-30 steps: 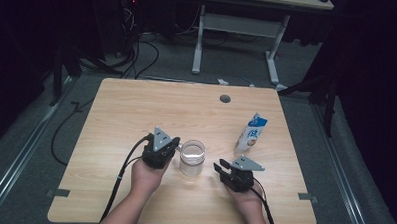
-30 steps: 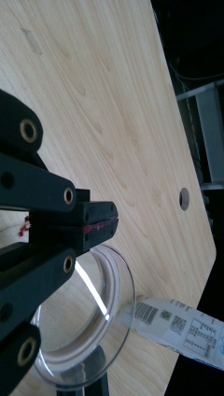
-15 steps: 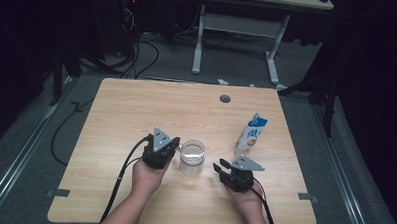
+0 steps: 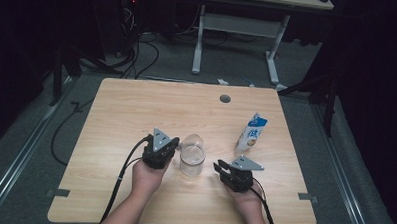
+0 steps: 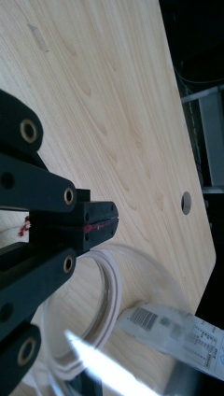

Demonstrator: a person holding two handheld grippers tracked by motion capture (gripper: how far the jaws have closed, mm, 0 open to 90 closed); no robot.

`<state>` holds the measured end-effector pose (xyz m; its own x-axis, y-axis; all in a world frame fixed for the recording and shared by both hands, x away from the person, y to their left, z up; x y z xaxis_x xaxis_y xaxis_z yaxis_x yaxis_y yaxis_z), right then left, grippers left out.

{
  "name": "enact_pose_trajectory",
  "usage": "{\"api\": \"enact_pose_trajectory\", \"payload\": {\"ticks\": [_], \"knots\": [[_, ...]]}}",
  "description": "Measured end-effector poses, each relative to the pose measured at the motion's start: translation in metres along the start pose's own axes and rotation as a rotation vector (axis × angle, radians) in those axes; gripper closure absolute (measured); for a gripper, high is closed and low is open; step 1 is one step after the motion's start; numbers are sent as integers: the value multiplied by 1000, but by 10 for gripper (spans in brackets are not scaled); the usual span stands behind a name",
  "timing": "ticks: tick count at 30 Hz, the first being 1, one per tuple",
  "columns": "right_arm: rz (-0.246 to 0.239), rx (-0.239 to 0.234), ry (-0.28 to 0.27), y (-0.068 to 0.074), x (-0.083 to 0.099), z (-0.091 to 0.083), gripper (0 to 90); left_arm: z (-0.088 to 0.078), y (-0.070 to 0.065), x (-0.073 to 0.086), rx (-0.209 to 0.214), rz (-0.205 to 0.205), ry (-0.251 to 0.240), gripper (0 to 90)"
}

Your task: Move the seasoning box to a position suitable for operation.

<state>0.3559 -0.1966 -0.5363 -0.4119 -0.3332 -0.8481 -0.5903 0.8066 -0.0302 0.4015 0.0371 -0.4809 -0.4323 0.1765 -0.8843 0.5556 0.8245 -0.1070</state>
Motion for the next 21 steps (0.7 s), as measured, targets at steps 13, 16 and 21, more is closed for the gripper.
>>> {"api": "enact_pose_trajectory", "payload": {"ticks": [13,16,21], "knots": [[-7,-4,0,1,0,1,736,1,3,4,2,-16,-3,900],[-11,-1,-2,1,-1,1,740,1,3,4,4,-16,-2,900],[-17,9,-16,2,-4,-1,768,1,3,2,1,-10,-1,900]]}}
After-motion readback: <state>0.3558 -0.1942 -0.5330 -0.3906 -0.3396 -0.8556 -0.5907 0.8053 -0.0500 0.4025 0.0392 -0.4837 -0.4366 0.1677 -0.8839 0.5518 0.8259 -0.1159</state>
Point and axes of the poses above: each handheld gripper's, and its own axes: z roughly forward along the jaws, x roughly out of its underside, y roughly to its left, the point moved 4 cm from there along z, roughly forward along the jaws, and after that the axes turned 5 degrees about -z, right-handed, at the moved point
